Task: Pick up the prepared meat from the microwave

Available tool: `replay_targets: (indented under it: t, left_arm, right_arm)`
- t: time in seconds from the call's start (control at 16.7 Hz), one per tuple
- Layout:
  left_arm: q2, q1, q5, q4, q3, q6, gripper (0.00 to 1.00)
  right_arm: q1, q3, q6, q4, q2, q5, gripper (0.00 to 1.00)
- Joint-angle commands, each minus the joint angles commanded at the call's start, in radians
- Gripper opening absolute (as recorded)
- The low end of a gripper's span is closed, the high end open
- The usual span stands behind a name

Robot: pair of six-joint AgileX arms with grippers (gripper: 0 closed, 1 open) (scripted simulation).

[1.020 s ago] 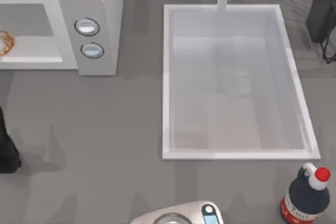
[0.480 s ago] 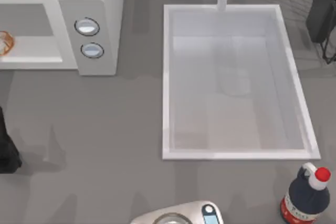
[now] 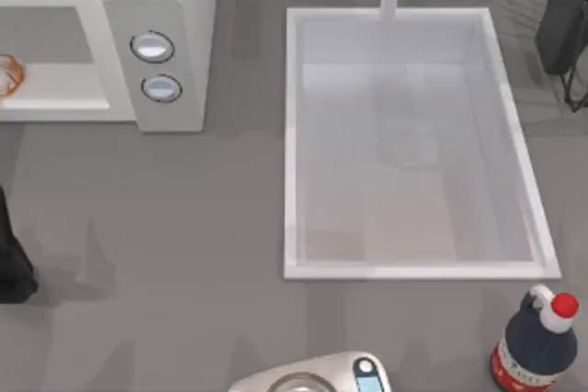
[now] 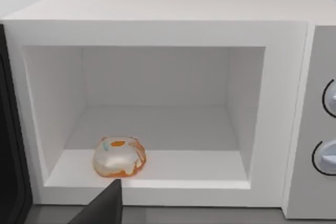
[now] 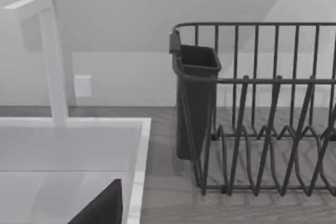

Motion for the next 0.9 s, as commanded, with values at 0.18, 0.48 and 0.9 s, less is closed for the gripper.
replay_targets:
  t: [0.18,0.48,0.9]
  left_arm:
    - [0.029,0.005,0.003,0.013,0.012,0.001,1.00]
    - [0.268,0.045,0.029,0.122,0.115,0.011,1.00]
    - [0.886,0.147,0.095,0.396,0.380,0.037,1.00]
  right_arm:
    - [0.000,0.000,0.000,0.000,0.000,0.000,1.00]
    - [0.000,0.000,0.000,0.000,0.000,0.000,1.00]
    - [0.000,0.000,0.000,0.000,0.000,0.000,1.00]
